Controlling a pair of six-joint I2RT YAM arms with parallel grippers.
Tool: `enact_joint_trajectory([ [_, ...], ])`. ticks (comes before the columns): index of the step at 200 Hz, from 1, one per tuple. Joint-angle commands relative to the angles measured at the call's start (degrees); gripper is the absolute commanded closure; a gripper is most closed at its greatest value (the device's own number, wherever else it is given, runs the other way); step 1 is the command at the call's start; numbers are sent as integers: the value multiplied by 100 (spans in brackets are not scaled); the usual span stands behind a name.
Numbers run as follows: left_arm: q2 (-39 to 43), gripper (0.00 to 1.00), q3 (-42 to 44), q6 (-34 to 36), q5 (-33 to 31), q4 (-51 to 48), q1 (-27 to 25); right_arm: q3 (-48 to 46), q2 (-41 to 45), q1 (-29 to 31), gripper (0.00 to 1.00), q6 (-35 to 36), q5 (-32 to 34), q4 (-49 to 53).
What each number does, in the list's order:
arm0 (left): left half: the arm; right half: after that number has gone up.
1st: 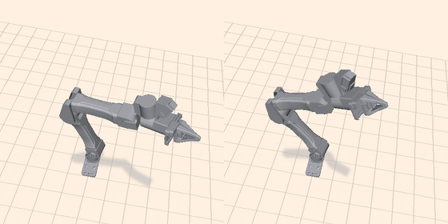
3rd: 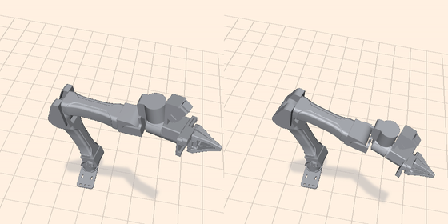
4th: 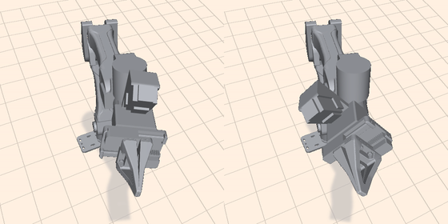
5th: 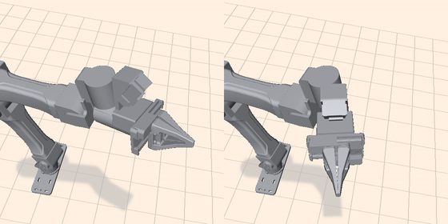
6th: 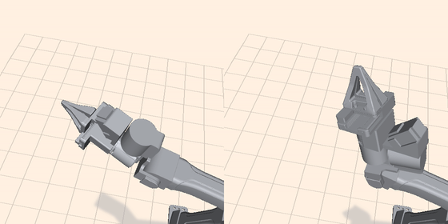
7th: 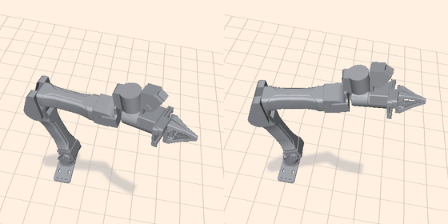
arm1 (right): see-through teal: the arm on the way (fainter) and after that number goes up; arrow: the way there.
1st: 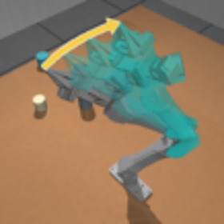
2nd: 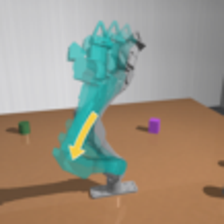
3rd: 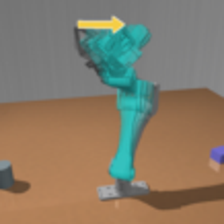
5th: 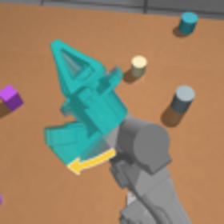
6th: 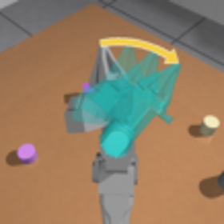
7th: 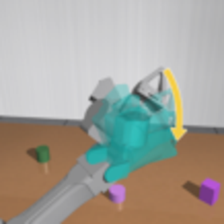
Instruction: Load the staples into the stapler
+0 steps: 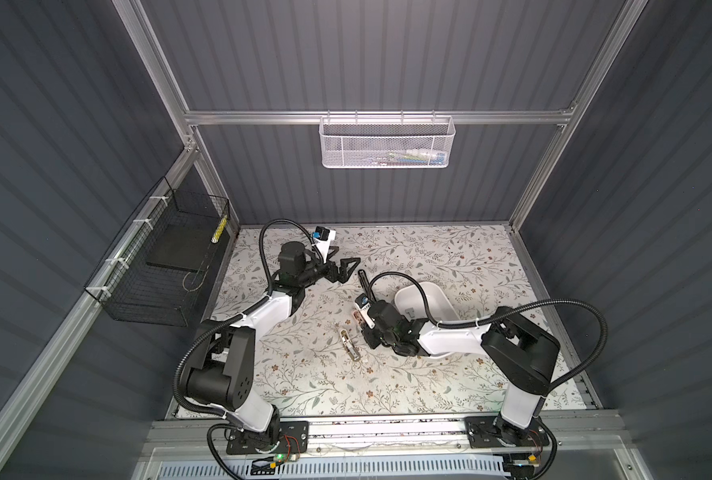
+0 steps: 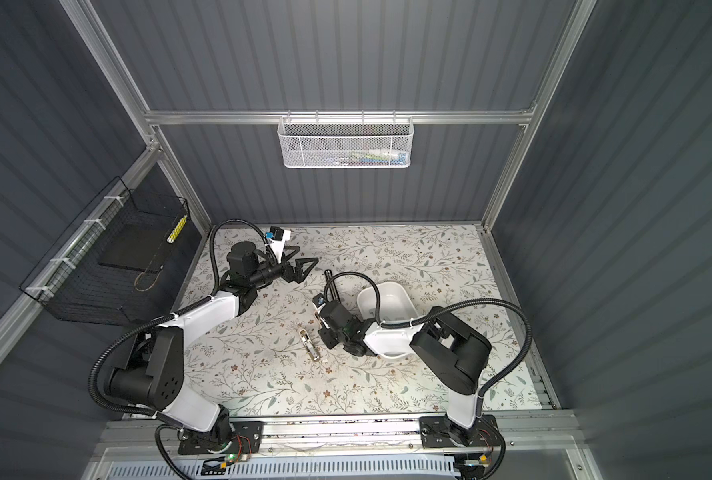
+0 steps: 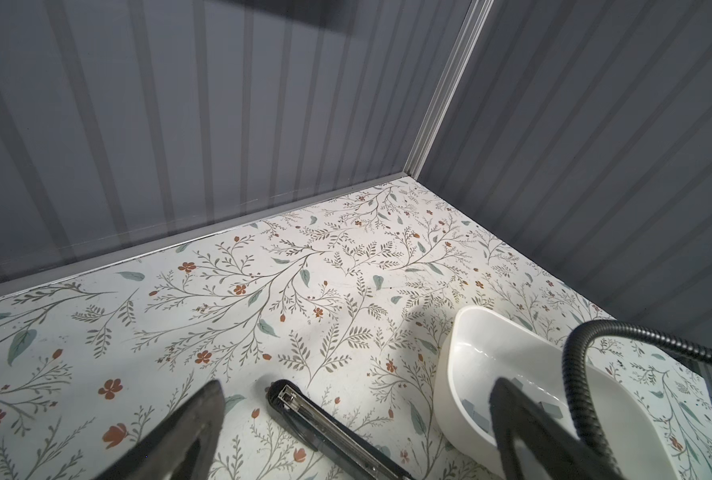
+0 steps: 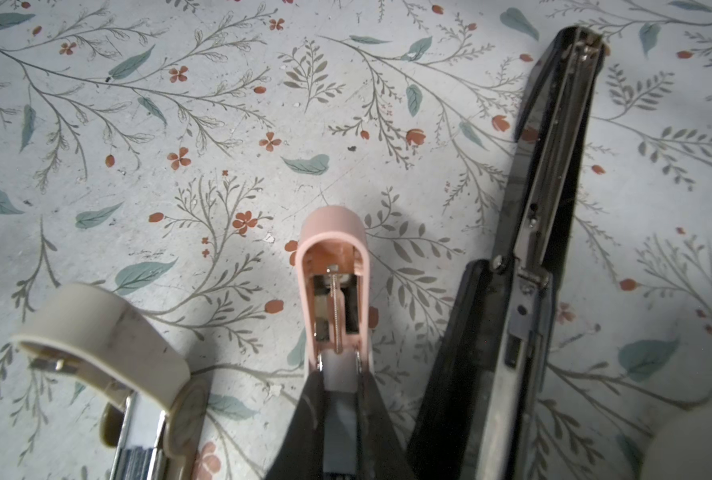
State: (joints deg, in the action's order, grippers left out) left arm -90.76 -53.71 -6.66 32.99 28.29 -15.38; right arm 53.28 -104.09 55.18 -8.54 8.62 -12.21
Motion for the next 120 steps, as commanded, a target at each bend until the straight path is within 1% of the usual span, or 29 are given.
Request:
enact_joint_trajectory([
  [1,142,0,51,65,6,53,26,65,-4,18,100,40,62,58],
  [120,146,1,51,67,14,45,25,25,145,19,100,151,109,78],
])
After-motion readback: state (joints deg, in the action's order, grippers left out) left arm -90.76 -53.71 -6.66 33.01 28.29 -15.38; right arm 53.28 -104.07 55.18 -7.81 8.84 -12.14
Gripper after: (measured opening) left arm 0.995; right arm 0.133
